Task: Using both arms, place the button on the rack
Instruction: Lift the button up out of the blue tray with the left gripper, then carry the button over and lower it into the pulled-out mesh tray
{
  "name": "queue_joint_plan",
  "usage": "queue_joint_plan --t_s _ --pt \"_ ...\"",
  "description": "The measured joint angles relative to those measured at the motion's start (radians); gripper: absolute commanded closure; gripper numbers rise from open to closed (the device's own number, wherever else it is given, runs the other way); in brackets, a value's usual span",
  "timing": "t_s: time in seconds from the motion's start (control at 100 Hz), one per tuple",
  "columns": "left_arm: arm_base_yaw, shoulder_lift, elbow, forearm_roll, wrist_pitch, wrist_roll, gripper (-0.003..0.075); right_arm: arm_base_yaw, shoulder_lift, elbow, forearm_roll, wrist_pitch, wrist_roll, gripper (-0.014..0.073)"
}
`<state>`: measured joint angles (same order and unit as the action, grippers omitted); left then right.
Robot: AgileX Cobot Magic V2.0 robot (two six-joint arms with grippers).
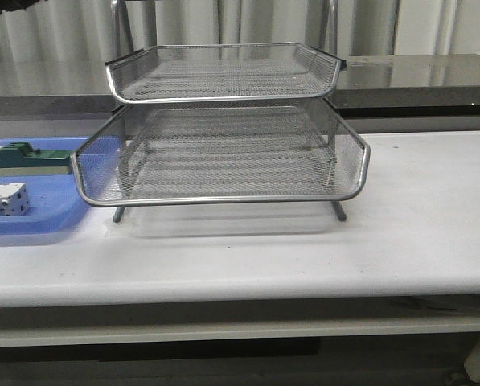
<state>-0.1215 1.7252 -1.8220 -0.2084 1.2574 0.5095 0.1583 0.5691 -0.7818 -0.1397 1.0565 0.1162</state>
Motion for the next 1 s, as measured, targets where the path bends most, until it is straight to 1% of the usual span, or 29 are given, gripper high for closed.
queue_joint_plan --t_s 0.3,0.45,0.59,0.78,1.0 --pt "-0.205 -0.020 0.038 -0.008 0.001 0.016 0.0716 0.000 0.000 0.000 0.000 0.000 0.000 0.0662" --pt "-0.323 0.027 0.038 -0.011 0.001 0.031 0.0716 0.000 0.000 0.000 0.000 0.000 0.000 0.0662" --pt "-0.405 0.091 0.040 -0.014 -0.005 0.052 0.0716 0.000 0.000 0.000 0.000 0.000 0.000 0.0662" --pt "-0.461 0.181 0.040 -0.014 -0.067 0.061 0.0716 0.000 0.000 0.000 0.000 0.000 0.000 0.0662" --pt "-0.465 0.251 0.042 -0.014 -0.144 0.069 0.0716 0.000 0.000 0.000 0.000 0.000 0.000 0.0662"
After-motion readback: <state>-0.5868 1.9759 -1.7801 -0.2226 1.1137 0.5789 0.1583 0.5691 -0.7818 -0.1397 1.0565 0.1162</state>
